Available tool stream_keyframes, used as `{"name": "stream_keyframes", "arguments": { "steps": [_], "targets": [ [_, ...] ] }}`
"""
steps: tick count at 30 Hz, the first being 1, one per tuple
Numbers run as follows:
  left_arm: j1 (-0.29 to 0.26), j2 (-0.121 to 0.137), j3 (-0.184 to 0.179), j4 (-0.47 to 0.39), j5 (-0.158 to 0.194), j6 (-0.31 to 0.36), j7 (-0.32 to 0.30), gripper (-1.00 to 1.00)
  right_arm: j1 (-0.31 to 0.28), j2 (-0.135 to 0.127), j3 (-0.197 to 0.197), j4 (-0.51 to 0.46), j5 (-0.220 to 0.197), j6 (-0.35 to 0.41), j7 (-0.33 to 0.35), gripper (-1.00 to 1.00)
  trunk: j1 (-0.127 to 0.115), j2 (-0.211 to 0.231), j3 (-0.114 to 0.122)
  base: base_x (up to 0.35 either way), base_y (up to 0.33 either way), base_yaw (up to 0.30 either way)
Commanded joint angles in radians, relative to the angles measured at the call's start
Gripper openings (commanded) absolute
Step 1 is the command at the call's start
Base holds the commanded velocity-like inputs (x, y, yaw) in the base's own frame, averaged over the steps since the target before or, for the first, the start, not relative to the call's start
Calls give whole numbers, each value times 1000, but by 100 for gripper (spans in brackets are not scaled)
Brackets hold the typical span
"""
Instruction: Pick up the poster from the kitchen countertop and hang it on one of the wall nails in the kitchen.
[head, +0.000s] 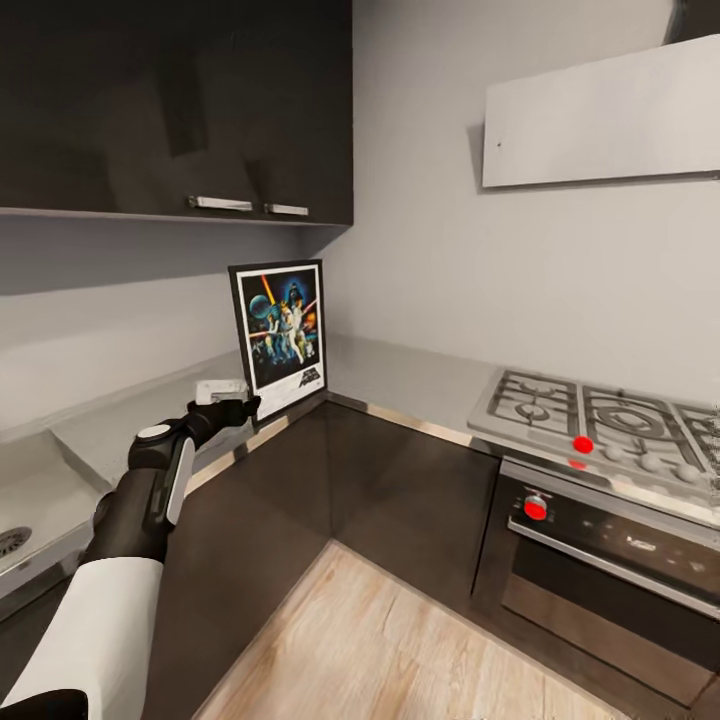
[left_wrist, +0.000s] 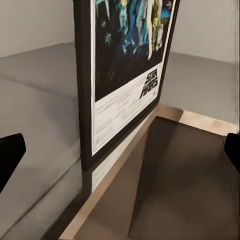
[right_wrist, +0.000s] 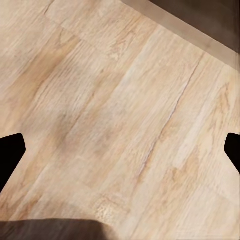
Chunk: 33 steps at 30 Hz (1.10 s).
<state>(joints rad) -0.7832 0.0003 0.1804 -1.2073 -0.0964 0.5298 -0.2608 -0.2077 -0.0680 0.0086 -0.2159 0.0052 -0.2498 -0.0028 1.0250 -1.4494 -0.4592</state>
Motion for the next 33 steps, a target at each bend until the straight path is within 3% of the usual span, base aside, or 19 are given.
{"name": "stream_keyframes", "arguments": {
  "steps": [1, 10, 11, 14, 18, 33],
  "targets": [
    [-1, 0, 1, 0, -10, 4, -10, 100, -1, 0, 6, 1, 0, -3, 0, 100, 0, -1, -1, 21, 0, -243],
    [-2, -1, -2, 2, -14, 4, -11, 100, -1, 1, 81, 2, 0, -3, 0, 100, 0, -1, 3, 7, 0, -191],
    [-27, -1, -2, 33, -16, 3, -11, 100, -1, 1, 89, 3, -1, -3, 0, 100, 0, -1, 3, 1, 0, -23],
    [-62, 4, -2, 90, -18, 1, -10, 100, -1, 1, 91, 3, -1, -3, 0, 100, 0, -1, 3, 0, 0, -14],
    [-91, 39, -1, 156, -18, -65, -7, 100, -1, 1, 92, 2, -1, -4, 0, 100, 0, -1, 3, 0, 0, -4],
    [-99, 57, 5, 174, -19, -88, -7, 100, -1, 1, 93, 3, -1, -3, 0, 100, 0, -1, 3, 76, 59, 0]
  ]
}}
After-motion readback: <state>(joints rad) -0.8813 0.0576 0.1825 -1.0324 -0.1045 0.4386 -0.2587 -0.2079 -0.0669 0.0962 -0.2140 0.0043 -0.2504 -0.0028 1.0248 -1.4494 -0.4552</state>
